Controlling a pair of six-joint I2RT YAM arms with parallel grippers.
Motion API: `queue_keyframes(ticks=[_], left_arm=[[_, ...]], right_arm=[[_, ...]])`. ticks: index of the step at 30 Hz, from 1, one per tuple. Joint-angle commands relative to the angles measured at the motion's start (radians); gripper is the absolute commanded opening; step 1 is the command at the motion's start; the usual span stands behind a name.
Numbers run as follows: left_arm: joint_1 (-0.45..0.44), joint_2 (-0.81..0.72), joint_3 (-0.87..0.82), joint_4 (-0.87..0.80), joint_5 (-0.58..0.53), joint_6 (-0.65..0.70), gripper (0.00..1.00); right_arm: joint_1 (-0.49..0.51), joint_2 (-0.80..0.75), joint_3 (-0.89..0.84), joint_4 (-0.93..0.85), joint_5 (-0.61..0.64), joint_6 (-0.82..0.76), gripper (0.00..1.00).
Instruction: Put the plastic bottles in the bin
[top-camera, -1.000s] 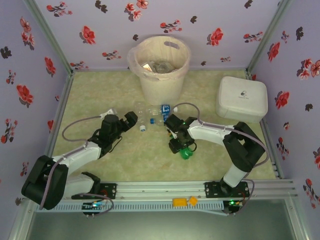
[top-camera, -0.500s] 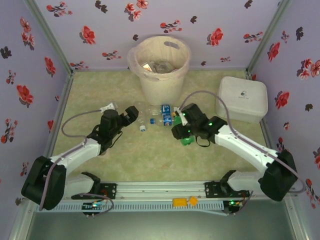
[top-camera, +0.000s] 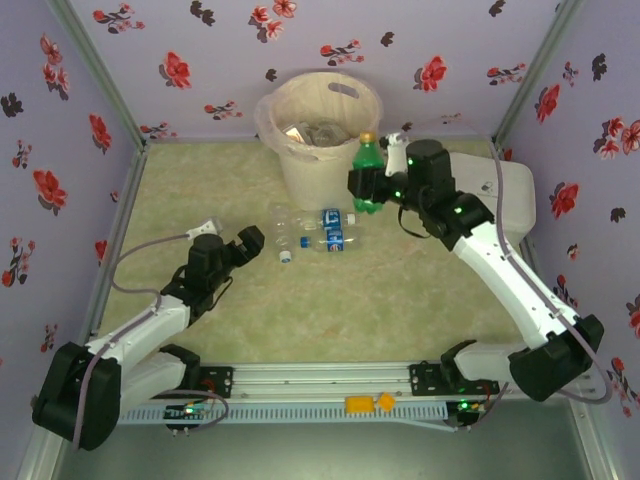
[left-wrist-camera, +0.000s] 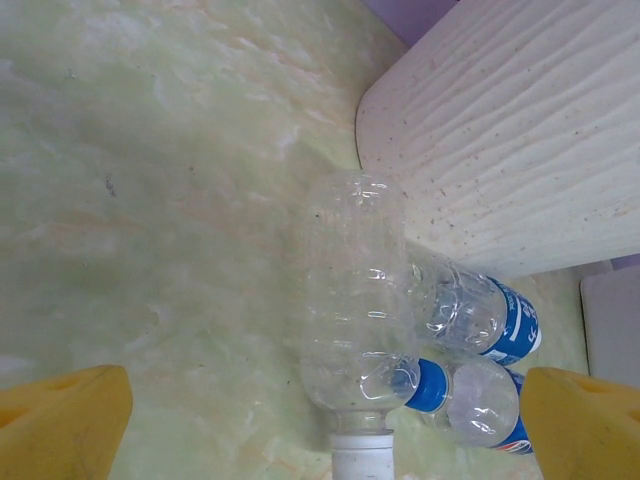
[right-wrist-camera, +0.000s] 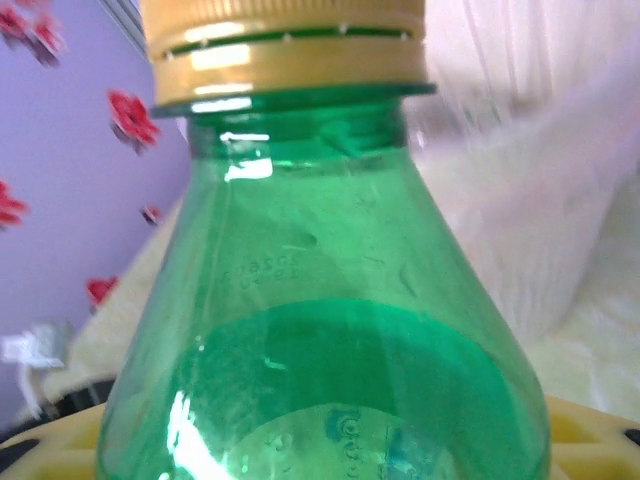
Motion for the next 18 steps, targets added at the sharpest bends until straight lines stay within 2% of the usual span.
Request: queue_keyframes(ticks=[1,9,18], left_arm=[[0.009,0.006,0.021,-0.001,0.005,0.032,1.0],[0.01,0.014,0.027,0.009,0.042,0.005,1.0],[0.008,-0.052,0.012,-0.064,0.063,-0.01,1.0]], right_arm=[[-0.015,0.042,0.114,0.103,-0.031,0.024,0.37],[-0.029,0.242,0.386,0.171,-0.034,0.024,0.36],[-0.032,0.523,0.681,0.128,-0.042,0.019,0.37]])
